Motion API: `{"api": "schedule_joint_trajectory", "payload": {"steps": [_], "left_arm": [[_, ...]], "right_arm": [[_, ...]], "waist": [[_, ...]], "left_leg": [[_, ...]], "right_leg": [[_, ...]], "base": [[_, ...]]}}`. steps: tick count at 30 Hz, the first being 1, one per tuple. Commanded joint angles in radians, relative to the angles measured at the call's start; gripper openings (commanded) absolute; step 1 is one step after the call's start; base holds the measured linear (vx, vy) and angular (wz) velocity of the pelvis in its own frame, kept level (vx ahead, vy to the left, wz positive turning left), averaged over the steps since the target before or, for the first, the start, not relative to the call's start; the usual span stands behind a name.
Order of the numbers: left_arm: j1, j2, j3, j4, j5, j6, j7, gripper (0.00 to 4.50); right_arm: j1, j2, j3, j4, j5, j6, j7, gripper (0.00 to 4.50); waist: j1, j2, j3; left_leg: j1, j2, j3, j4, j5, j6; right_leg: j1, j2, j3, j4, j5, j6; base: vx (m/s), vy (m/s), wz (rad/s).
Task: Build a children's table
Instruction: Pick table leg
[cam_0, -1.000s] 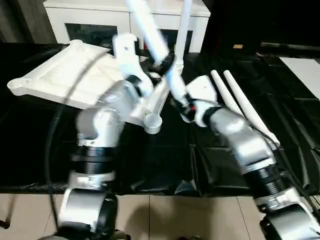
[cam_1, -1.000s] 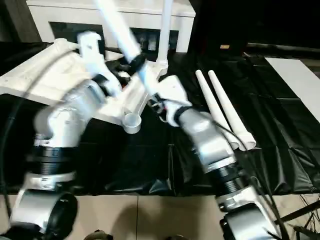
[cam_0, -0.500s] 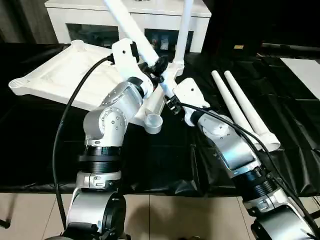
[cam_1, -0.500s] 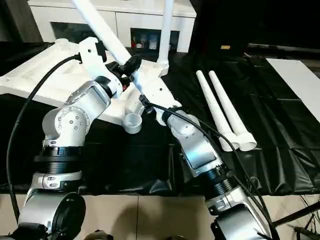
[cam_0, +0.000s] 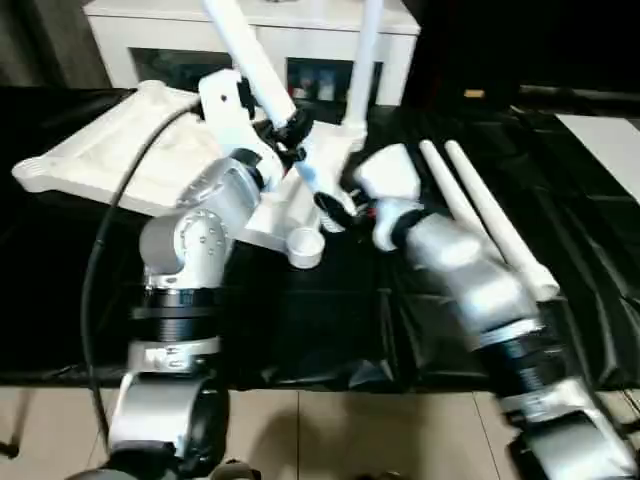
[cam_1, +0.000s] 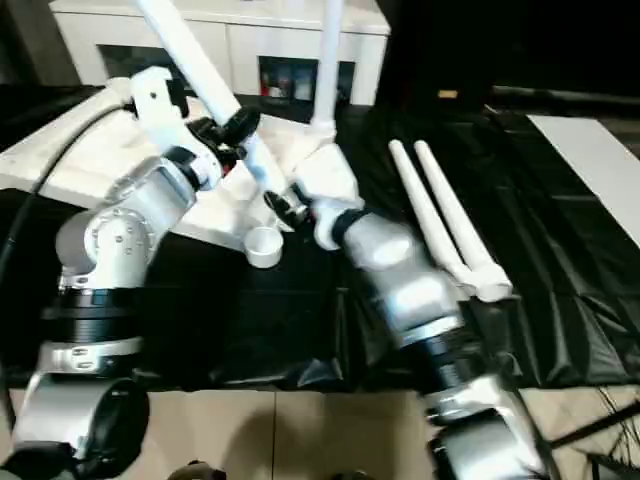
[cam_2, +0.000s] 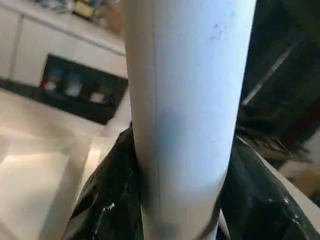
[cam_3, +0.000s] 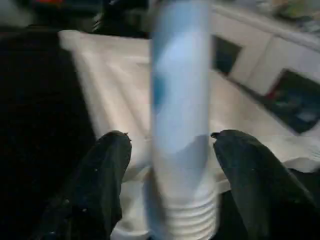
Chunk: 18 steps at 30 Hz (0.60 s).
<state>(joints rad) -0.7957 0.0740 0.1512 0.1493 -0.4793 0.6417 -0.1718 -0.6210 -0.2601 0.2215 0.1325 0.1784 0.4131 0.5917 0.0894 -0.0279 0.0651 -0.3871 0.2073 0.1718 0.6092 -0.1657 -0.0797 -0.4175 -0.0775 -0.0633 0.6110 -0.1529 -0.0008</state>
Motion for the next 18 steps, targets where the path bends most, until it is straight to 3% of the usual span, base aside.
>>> {"api": "schedule_joint_trajectory", "payload": {"steps": [1, 2, 6, 11, 18], "left_arm": [[-0.012, 0.013, -0.052, -0.053, -0.022, 0.029, -0.077, 1.88], [-0.009, 0.03, -0.072, -0.085, -0.058, 0.071, -0.138, 1.88], [0.008, 0.065, -0.12, -0.143, -0.097, 0.109, -0.233, 1.86], [0.004, 0.057, -0.109, -0.161, -0.135, 0.144, -0.253, 1.86], [0.003, 0.072, -0.12, -0.18, -0.148, 0.176, -0.282, 1.86]], "right_arm": [[-0.02, -0.042, -0.042, -0.041, 0.072, 0.08, 0.09, 3.4], [-0.041, -0.081, -0.077, -0.034, 0.118, 0.14, 0.142, 3.41], [-0.065, -0.147, -0.11, -0.019, 0.176, 0.213, 0.23, 3.41], [-0.083, -0.2, -0.153, -0.031, 0.277, 0.354, 0.305, 3.41], [-0.101, -0.237, -0.146, -0.028, 0.31, 0.442, 0.361, 3.41]], "waist": [[-0.001, -0.002, -0.084], [-0.003, -0.008, -0.084], [-0.002, -0.011, -0.081], [-0.005, -0.017, -0.08], [-0.003, -0.016, -0.082]], "left_leg": [[0.021, 0.014, 0.002, -0.067, -0.177, 0.022], [0.021, 0.013, 0.004, -0.065, -0.176, 0.024], [0.018, 0.012, 0.006, -0.064, -0.173, 0.016], [0.015, 0.009, 0.007, -0.062, -0.169, 0.021], [0.016, 0.011, 0.006, -0.061, -0.164, 0.01]], "right_leg": [[0.062, -0.044, 0.038, -0.055, -0.151, -0.183], [0.063, -0.044, 0.037, -0.053, -0.165, -0.189], [0.061, -0.046, 0.038, -0.057, -0.202, -0.195], [0.064, -0.043, 0.036, -0.063, -0.229, -0.185], [0.059, -0.044, 0.034, -0.067, -0.268, -0.167]], "base": [[0.0, 0.0, 0.0], [0.0, 0.0, 0.0], [0.0, 0.0, 0.0], [0.0, 0.0, 0.0], [0.0, 0.0, 0.0]]}}
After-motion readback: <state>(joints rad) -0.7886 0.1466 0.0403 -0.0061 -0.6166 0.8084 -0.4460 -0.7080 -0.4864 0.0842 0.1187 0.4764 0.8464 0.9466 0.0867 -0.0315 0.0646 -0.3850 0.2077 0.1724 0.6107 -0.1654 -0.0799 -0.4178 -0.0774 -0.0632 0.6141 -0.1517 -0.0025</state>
